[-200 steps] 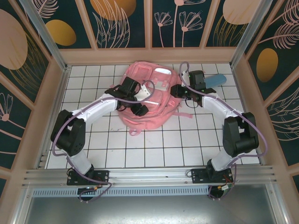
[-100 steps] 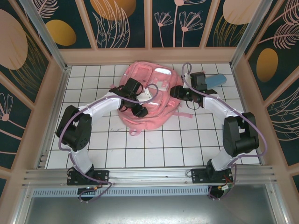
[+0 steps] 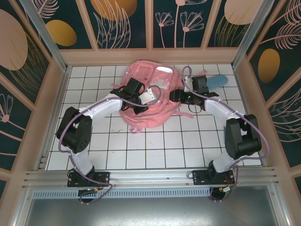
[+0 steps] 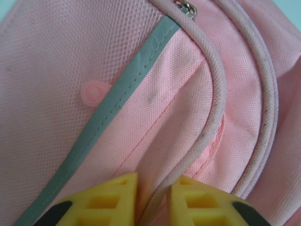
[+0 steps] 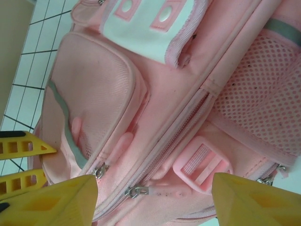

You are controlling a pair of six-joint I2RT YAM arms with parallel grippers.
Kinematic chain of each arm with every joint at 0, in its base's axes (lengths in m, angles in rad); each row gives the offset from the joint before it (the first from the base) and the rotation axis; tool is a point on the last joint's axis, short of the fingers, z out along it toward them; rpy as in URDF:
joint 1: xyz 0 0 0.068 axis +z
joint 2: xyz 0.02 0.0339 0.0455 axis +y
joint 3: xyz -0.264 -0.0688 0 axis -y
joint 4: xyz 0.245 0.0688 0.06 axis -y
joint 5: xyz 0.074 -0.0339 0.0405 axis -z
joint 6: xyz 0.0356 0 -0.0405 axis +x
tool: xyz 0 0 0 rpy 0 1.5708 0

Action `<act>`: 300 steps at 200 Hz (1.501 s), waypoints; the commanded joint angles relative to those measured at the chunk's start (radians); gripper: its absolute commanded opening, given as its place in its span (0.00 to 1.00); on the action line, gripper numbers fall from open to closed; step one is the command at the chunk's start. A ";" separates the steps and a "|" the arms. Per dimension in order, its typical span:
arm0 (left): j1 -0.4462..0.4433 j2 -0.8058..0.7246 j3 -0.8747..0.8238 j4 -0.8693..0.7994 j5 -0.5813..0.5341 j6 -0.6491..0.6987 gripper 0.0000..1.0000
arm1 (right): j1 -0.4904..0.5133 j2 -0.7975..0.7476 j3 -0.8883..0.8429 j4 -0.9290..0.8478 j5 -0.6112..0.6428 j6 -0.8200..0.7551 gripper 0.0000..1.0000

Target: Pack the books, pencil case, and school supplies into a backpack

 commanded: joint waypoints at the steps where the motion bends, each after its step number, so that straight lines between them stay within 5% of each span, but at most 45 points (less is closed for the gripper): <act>1: 0.008 -0.057 0.002 0.086 -0.049 0.039 0.13 | 0.000 -0.027 -0.001 -0.002 -0.034 -0.047 0.69; 40: 0.010 -0.115 -0.011 0.105 -0.093 0.074 0.03 | 0.001 0.012 0.041 -0.021 -0.087 -0.150 0.71; 176: 0.021 -0.162 -0.060 0.171 -0.103 0.052 0.00 | 0.023 0.156 0.098 -0.081 -0.316 -0.435 0.53; 202: 0.021 -0.164 -0.059 0.172 -0.105 0.050 0.00 | 0.028 0.163 0.101 -0.099 -0.300 -0.442 0.35; 245: 0.021 -0.156 -0.061 0.178 -0.106 0.053 0.00 | 0.038 0.126 0.065 -0.077 -0.265 -0.417 0.27; 300: 0.021 -0.156 -0.059 0.192 -0.111 0.042 0.00 | 0.073 0.087 0.039 -0.077 -0.187 -0.387 0.06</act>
